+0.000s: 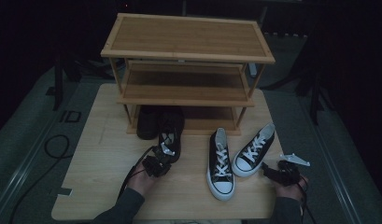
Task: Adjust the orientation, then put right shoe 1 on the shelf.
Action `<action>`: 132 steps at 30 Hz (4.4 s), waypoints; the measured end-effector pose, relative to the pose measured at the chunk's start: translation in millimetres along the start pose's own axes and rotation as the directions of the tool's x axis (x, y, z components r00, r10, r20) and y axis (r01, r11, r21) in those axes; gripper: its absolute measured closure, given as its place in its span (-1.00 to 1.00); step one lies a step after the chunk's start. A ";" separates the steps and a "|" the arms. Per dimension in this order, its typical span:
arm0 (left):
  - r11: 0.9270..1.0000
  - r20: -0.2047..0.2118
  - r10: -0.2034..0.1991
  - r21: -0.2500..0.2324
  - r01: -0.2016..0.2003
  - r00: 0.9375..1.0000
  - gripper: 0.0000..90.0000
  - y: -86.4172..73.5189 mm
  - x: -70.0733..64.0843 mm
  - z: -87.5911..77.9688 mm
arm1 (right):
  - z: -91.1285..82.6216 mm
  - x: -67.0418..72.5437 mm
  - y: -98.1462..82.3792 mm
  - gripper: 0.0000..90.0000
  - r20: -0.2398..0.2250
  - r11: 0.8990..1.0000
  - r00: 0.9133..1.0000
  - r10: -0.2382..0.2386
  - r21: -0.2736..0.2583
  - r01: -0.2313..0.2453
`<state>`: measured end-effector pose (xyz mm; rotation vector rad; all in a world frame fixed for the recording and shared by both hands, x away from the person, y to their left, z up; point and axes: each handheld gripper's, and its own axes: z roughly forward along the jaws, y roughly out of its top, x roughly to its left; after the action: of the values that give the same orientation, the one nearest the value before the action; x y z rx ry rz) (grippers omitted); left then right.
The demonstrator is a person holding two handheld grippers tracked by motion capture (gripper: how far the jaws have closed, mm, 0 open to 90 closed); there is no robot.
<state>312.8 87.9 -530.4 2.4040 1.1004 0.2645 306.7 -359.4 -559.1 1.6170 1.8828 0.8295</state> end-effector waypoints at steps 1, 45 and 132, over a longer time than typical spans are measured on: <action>1.000 0.005 -0.005 -0.005 0.005 1.000 1.00 1.4 1.2 -0.2 | 0.0 0.0 0.0 -0.49 0.000 1.000 1.000 0.000 0.000 0.000; 0.989 0.005 -0.082 -0.121 0.082 0.997 1.00 71.6 7.9 17.0 | 0.2 -0.3 0.2 -0.49 -0.003 1.000 1.000 -0.002 0.000 0.002; 0.931 -0.202 -0.315 -0.255 0.261 0.927 0.99 -0.9 118.2 -26.6 | 0.2 -0.5 0.1 -0.49 -0.004 1.000 1.000 -0.003 -0.001 0.003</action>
<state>380.4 186.4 -510.5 2.0152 1.4342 0.5577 307.1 -359.8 -559.1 1.6127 1.8869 0.8326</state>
